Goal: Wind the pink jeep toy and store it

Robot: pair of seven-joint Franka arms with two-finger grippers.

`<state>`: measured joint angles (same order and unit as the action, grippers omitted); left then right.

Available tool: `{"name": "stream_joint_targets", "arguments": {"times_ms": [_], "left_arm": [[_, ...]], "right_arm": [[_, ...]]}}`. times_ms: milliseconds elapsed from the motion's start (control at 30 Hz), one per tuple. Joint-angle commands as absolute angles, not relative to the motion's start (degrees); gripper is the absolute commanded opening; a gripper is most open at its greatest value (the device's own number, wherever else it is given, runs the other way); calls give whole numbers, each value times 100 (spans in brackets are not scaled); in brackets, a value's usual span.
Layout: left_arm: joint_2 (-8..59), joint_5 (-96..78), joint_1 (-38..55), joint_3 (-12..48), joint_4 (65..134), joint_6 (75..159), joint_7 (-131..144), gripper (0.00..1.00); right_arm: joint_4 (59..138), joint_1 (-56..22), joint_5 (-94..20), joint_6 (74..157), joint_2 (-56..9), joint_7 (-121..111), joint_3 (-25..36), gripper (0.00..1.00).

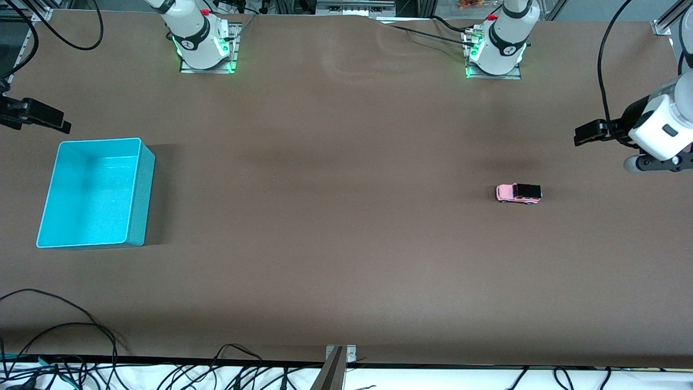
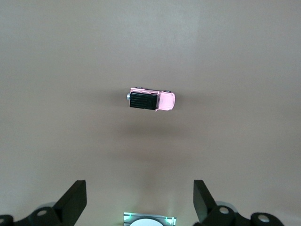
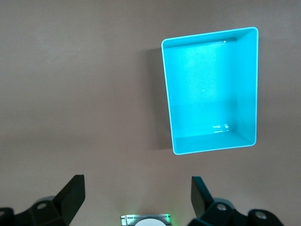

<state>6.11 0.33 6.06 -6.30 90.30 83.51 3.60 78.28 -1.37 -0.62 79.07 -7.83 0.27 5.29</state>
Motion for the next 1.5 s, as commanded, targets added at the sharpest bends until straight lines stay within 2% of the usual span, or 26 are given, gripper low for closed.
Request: {"name": "stream_joint_targets", "arguments": {"times_ms": [0, 500, 967, 1467], "left_arm": [[615, -97, 598, -642, 9341, 8691, 264, 100], [510, -44, 782, -650, 11205, 10976, 193, 100], [773, 0, 773, -712, 12251, 12734, -578, 100], [1213, 0, 642, -773, 12401, 13192, -2696, 100]], "right_arm": [[7884, -141, -158, 7857, -694, 105, 501, 100], [7840, -176, -158, 7910, -729, 62, 483, 100], [7840, -220, -158, 7910, -738, 62, 492, 100], [7840, -272, -123, 7928, -738, 27, 492, 100]]}}
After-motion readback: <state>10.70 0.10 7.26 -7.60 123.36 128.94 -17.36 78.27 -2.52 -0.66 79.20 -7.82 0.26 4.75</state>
